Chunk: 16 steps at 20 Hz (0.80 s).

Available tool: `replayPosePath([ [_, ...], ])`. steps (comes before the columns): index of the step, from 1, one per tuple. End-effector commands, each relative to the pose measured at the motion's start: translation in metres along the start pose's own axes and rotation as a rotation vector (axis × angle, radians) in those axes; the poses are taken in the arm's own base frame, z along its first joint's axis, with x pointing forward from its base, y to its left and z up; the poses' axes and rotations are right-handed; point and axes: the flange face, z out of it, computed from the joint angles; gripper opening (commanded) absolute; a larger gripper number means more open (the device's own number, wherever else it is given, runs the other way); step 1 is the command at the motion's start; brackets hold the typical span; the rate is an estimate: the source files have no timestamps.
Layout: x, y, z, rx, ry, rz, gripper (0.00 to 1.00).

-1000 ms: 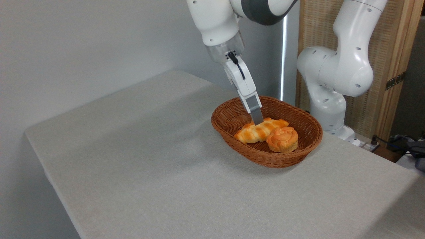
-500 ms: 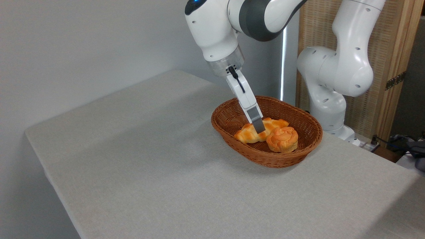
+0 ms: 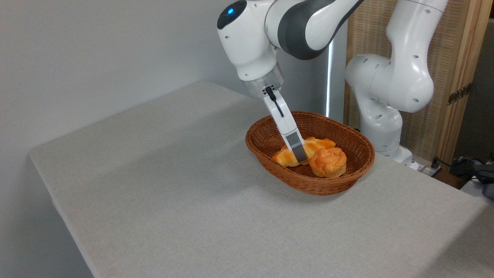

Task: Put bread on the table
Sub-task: 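Close the gripper on the braided roll inside the basket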

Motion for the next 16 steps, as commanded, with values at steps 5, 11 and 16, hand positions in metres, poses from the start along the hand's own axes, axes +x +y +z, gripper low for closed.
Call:
replayPosePath([
  [5,0.011,0.005,0.016,0.041,-0.016,0.020,1.00],
  [11,0.019,0.007,0.021,0.058,-0.014,0.010,0.96],
  [16,0.024,0.006,0.026,0.076,-0.003,0.019,0.92],
])
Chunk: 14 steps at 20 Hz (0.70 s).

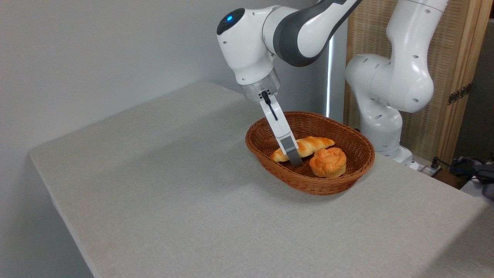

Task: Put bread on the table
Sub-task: 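Close the gripper on the braided roll inside the basket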

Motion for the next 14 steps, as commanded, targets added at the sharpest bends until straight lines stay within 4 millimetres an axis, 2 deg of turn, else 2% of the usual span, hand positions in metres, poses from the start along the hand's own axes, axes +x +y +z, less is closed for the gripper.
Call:
replayPosePath([
  [1,0.0036,0.0000,0.0072,0.028,0.014,-0.008,0.87],
  [4,0.0053,0.0005,0.0061,0.032,0.015,-0.002,0.75],
  [9,0.0072,-0.0015,0.0070,0.034,0.007,0.012,0.36],
  [14,0.0074,-0.0018,0.0055,0.040,0.002,0.020,0.33],
])
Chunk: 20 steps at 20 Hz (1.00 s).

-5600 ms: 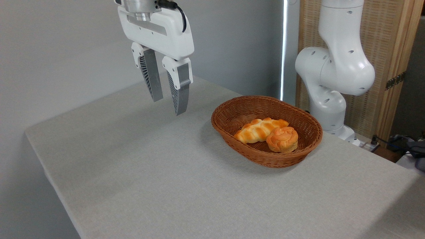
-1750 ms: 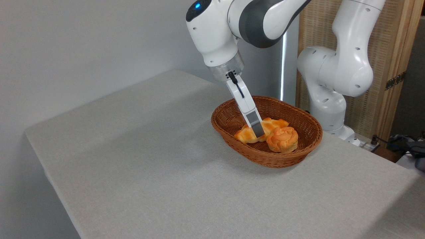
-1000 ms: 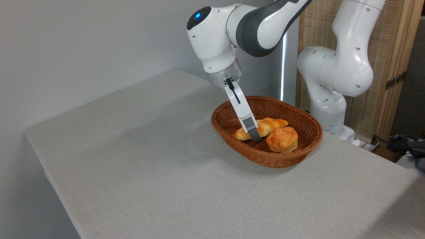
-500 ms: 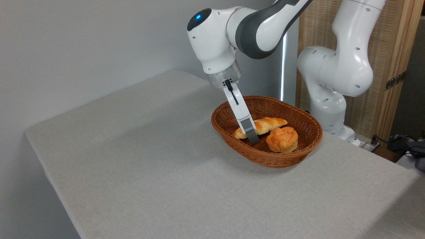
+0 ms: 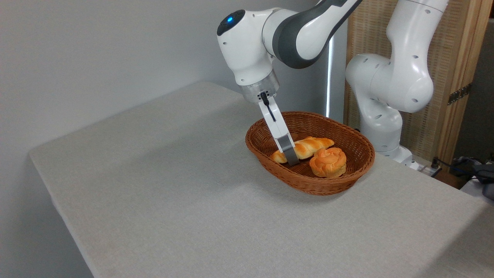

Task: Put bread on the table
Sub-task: 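Close the gripper on the braided roll inside the basket, then lift the braided roll out of the basket and carry it onto the table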

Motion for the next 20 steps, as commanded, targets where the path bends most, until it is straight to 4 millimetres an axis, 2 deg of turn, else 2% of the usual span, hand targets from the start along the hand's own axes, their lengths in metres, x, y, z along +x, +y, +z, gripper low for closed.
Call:
replayPosePath([
  [1,0.003,-0.003,0.002,0.028,0.000,0.007,0.30],
  [4,0.008,0.000,0.001,0.030,-0.005,0.022,0.18],
  [6,0.008,0.000,0.001,0.031,-0.006,0.019,0.17],
  [10,0.019,0.007,0.001,0.041,-0.026,0.041,0.09],
  [16,0.020,0.007,-0.005,0.045,-0.026,0.041,0.02],
  [20,0.024,0.006,-0.035,0.065,0.003,0.035,0.02],
])
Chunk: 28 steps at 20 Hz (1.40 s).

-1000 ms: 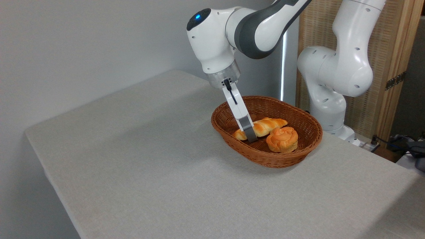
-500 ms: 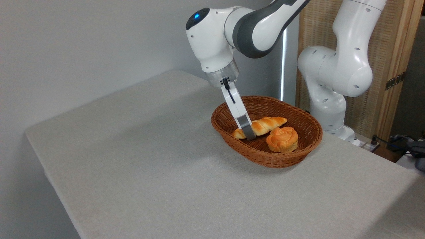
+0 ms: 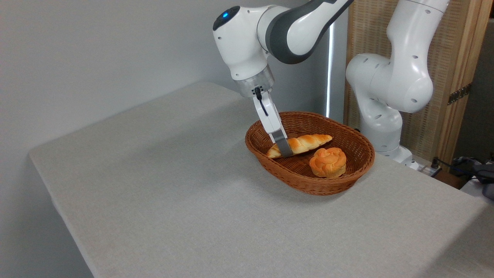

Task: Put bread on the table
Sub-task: 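Lift the braided roll out of the basket and carry it onto the table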

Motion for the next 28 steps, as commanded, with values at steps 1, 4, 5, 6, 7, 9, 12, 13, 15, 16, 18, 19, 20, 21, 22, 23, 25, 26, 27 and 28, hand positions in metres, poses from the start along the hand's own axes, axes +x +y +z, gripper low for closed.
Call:
replayPosePath([
  [1,0.005,-0.004,-0.036,0.032,0.023,-0.015,0.02],
  [4,0.010,-0.004,-0.060,0.021,0.076,-0.032,0.02],
  [5,0.011,-0.003,-0.065,0.014,0.094,-0.036,0.02],
  [6,0.011,-0.003,-0.068,0.005,0.100,-0.040,0.02],
  [7,0.010,-0.003,-0.073,0.003,0.109,-0.042,0.02],
  [9,0.012,-0.005,-0.085,-0.003,0.163,-0.049,0.02],
  [12,0.003,-0.030,-0.106,-0.011,0.247,-0.093,0.03],
  [13,0.008,-0.040,-0.113,-0.009,0.259,-0.094,0.03],
  [15,0.016,-0.064,-0.127,0.001,0.272,-0.098,0.03],
  [16,0.018,-0.078,-0.137,0.008,0.286,-0.104,0.03],
  [18,0.021,-0.121,-0.150,0.017,0.310,-0.131,0.04],
  [19,0.030,-0.140,-0.158,0.035,0.325,-0.133,0.04],
  [20,0.038,-0.160,-0.162,0.052,0.348,-0.142,0.04],
  [21,0.045,-0.178,-0.162,0.069,0.370,-0.153,0.04],
  [22,0.050,-0.194,-0.163,0.092,0.386,-0.171,0.04],
  [23,0.056,-0.209,-0.161,0.112,0.398,-0.190,0.04],
  [25,0.068,-0.231,-0.147,0.134,0.410,-0.226,0.10],
  [26,0.076,-0.236,-0.141,0.147,0.413,-0.231,0.18],
  [27,0.081,-0.241,-0.136,0.164,0.419,-0.231,0.27],
  [28,0.083,-0.246,-0.132,0.175,0.423,-0.235,0.42],
])
